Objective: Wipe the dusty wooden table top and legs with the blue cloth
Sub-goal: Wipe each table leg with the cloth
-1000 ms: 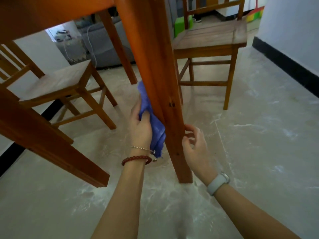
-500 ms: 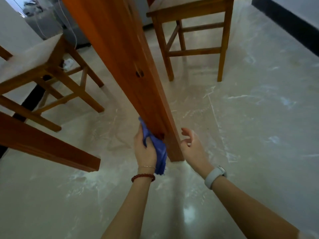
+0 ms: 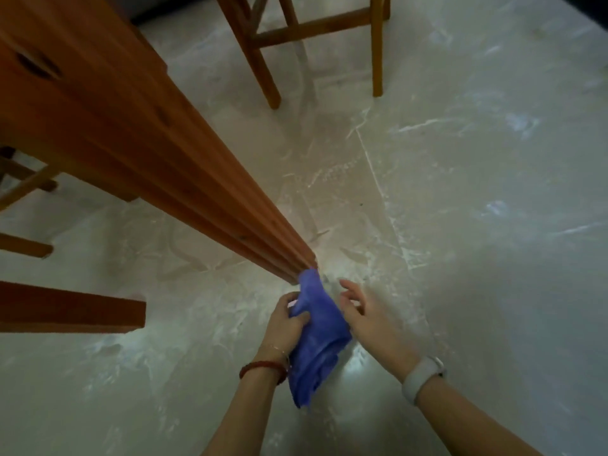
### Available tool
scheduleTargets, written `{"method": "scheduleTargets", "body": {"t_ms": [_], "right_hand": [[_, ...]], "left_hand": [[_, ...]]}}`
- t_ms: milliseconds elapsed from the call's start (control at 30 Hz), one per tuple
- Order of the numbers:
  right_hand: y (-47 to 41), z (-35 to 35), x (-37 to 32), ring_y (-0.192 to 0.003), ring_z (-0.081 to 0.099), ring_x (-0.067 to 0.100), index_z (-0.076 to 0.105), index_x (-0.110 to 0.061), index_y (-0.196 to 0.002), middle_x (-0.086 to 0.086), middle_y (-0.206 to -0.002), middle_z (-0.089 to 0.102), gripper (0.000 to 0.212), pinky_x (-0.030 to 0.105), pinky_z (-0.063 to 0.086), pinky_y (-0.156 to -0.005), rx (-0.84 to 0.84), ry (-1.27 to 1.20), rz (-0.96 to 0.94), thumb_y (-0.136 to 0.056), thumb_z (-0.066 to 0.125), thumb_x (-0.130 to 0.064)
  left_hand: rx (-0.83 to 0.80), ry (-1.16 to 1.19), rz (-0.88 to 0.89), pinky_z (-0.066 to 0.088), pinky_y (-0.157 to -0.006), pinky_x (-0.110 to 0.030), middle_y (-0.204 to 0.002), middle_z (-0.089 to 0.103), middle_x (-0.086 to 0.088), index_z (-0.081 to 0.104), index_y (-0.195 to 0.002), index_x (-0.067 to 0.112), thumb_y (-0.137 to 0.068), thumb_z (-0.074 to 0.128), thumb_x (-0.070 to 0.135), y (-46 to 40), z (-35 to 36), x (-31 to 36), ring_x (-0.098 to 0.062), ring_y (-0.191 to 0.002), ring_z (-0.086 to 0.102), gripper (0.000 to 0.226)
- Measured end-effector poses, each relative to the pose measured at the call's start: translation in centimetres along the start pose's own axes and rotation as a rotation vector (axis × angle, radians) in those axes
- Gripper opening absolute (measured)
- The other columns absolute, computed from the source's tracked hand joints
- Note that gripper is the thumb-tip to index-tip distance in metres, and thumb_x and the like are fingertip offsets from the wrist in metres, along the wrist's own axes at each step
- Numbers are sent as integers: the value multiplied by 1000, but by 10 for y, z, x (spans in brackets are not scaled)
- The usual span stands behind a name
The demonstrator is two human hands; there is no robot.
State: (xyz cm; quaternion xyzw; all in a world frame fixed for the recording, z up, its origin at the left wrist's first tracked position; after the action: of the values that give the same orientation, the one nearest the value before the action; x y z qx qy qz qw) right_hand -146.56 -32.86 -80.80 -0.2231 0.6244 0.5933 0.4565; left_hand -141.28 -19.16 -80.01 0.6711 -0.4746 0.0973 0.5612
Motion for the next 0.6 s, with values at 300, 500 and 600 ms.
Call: {"method": "scheduleTargets", "body": {"t_ms": [300,500,600], "right_hand": [[2,-8,-25,-99,55,12,49,-16,-117,-5,-107,58,27,7,42,-77,196,-185,-57,-91,52,-12],[21,0,-159,-107,50,-7,39,-33,-121,-23,-114,45,44,5,39,-90,271,-234,-638,-86,59,-14],[15,37,-171,-110,46,-6,39,-35,-123,-18,-116,47,40,15,38,-96,294,-82,-764,-88,53,-20]], "left_hand": [[157,70,290,50,-82,-31,-108,60,-5,58,-96,22,-86,58,11,27,-7,35,-14,-91,59,15],[548,256,332,45,-87,-37,-116,48,0,40,-126,19,-92,49,15,41,-83,55,-24,-109,52,36],[577,302,393,43,-84,-34,-116,48,-1,38,-129,16,-94,45,16,44,-100,73,-26,-110,52,36]]}}
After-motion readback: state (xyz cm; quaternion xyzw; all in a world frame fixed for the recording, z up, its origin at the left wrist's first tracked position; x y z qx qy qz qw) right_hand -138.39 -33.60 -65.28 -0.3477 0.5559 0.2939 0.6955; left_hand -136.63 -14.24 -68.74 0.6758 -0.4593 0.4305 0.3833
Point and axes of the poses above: each hand's wrist, its own y-axis away from the middle knuckle, its own z-axis out of the palm, x = y × z, the point moved 9 cm from there along -y, towards the middle knuckle
